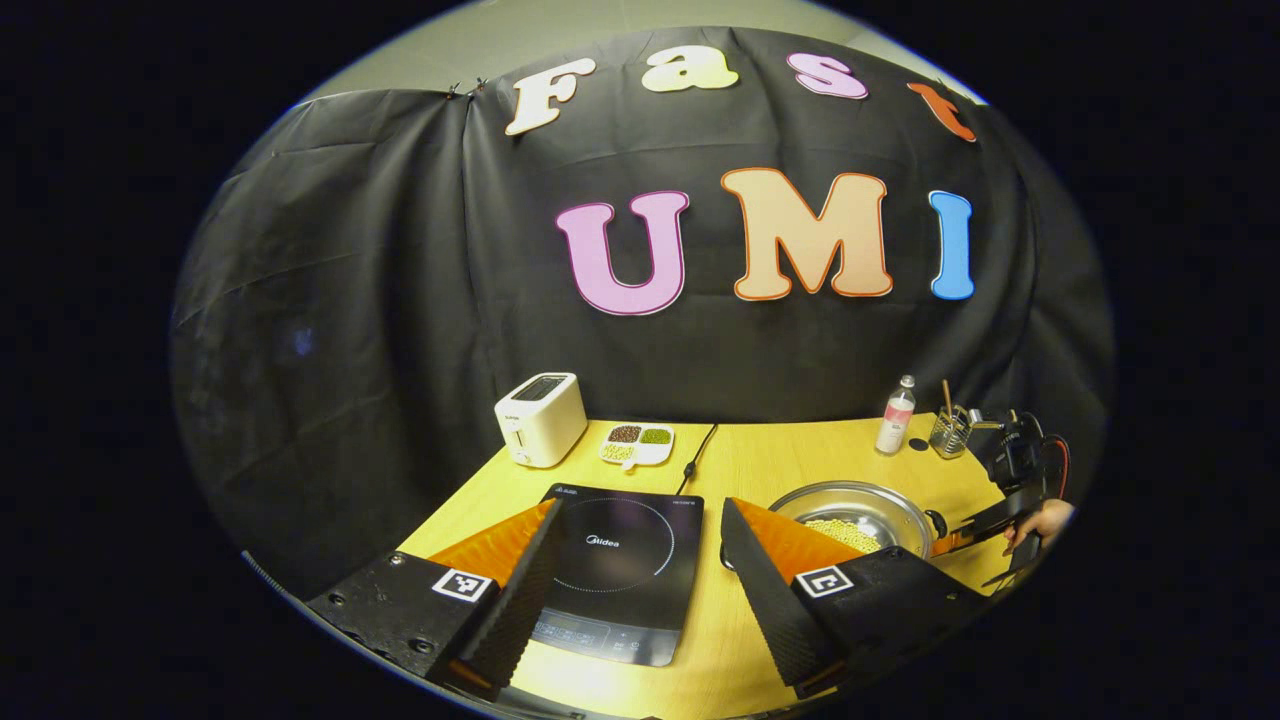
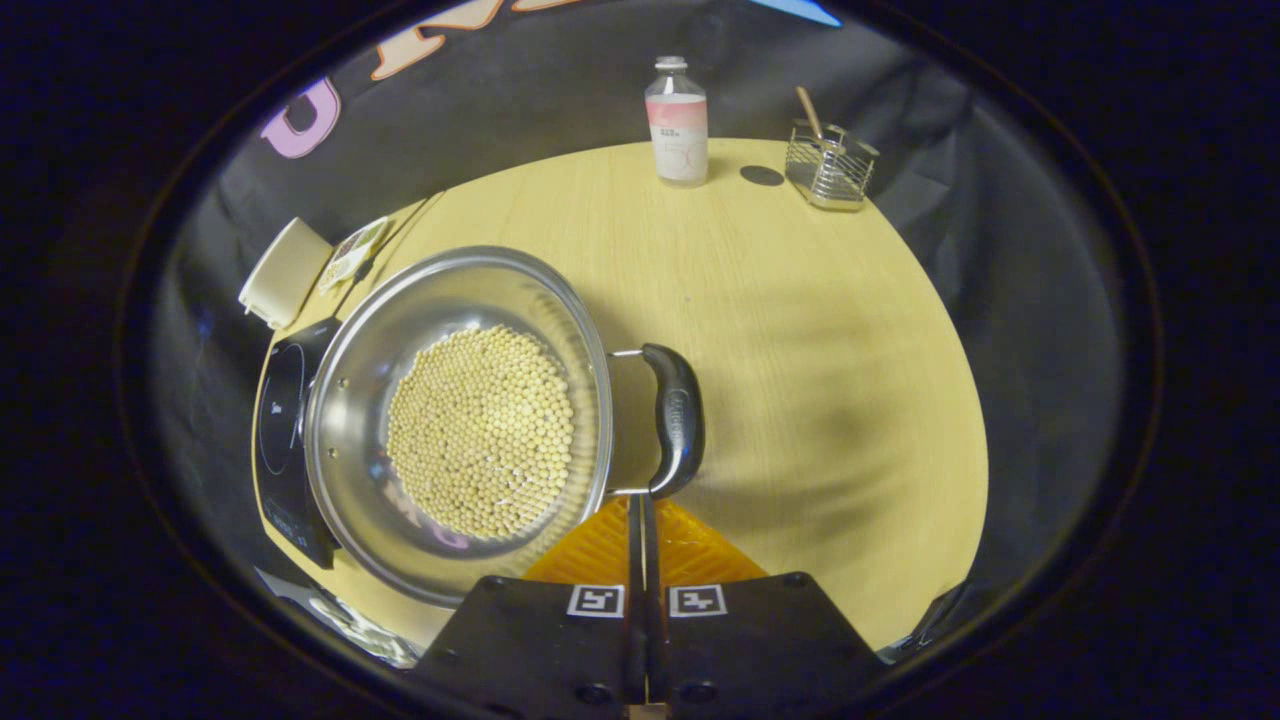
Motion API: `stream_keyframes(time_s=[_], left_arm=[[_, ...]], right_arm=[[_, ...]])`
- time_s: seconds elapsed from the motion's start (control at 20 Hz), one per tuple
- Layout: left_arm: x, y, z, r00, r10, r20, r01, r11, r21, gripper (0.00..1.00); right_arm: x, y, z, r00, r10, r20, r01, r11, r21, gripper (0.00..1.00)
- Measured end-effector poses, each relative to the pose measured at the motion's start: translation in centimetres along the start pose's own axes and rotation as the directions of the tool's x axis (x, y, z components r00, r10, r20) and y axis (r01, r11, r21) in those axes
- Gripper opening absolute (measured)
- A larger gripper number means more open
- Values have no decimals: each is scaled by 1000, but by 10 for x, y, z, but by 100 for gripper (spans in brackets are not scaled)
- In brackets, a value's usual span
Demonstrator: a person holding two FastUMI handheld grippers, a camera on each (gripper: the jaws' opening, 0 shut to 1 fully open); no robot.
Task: First push the handle of the pot to place it horizontally, then grasp the pot with both hands and set it on the induction cooktop.
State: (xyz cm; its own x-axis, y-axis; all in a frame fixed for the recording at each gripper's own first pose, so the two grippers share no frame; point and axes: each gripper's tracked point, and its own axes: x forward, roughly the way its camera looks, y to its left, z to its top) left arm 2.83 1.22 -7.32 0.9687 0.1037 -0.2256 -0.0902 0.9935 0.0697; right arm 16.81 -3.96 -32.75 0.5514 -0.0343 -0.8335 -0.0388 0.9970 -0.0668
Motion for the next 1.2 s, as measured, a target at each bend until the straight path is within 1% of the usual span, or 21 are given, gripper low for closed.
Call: stream_keyframes(time_s=[0.05, 0.25, 0.3, 0.35, 0.4, 0.45, 0.5, 0.7, 0.8, 0.85, 0.9, 0.95, 1.0, 1.05, 1.1, 1.15, 1.2], left_arm=[[-1, 0, 0, 1000, 7, -1, -7, 1000, 0, 95], [-5, 4, -1, 1000, 30, -2, -30, 1000, -4, 96], [-6, 4, -2, 999, 33, -3, -33, 999, -5, 94], [-6, 5, -2, 999, 36, -5, -36, 999, -5, 96], [-7, 6, -4, 999, 38, -7, -38, 999, -5, 96], [-6, 5, -4, 999, 39, -7, -39, 999, -6, 95], [-7, 5, -5, 999, 39, -9, -39, 999, -6, 95], [-7, 2, -6, 999, 31, -10, -31, 999, -4, 95], [-7, 1, -7, 1000, 28, -8, -28, 1000, -2, 95], [-7, 0, -7, 1000, 25, -11, -25, 1000, -2, 96], [-7, -2, -8, 1000, 23, -13, -23, 1000, -3, 97], [-6, -3, -8, 1000, 21, -14, -21, 1000, -3, 95], [-7, -3, -9, 1000, 20, -14, -20, 1000, -1, 95], [-6, -2, -9, 1000, 20, -14, -19, 1000, 2, 95], [-6, -3, -10, 1000, 20, -16, -20, 1000, 3, 95], [-5, -3, -12, 1000, 19, -21, -19, 1000, 2, 95], [-3, -4, -15, 999, 17, -27, -18, 1000, -1, 95]], right_arm=[[1, -1, 2, 1000, 1, 1, -1, 1000, -4, 0], [2, -2, 4, 1000, 15, 4, -15, 1000, -18, 0], [1, -1, 3, 1000, 18, 3, -18, 999, -28, 0], [1, -1, 1, 1000, 20, 2, -20, 999, -40, 0], [0, -1, 0, 1000, 21, 3, -21, 998, -54, 3], [0, -1, -1, 1000, 21, 6, -21, 997, -69, 0], [0, -1, -1, 1000, 21, 10, -20, 996, -85, 3], [0, -2, -3, 999, 18, 30, -13, 989, -150, 3], [0, -2, -3, 999, 19, 36, -13, 987, -161, 3], [1, -2, -4, 999, 18, 38, -11, 986, -168, 3], [3, -4, -8, 1000, 9, 28, -4, 982, -188, 3], [7, -7, -13, 1000, -6, 24, 11, 977, -214, 3], [9, -8, -16, 1000, -13, 24, 19, 973, -230, 0], [11, -7, -22, 1000, -9, 18, 13, 972, -233, 3], [12, -7, -27, 1000, -5, 7, 7, 974, -226, 3], [14, -7, -31, 1000, -4, -3, 3, 977, -215, 0], [14, -9, -34, 1000, -4, -6, 3, 978, -207, 3]])
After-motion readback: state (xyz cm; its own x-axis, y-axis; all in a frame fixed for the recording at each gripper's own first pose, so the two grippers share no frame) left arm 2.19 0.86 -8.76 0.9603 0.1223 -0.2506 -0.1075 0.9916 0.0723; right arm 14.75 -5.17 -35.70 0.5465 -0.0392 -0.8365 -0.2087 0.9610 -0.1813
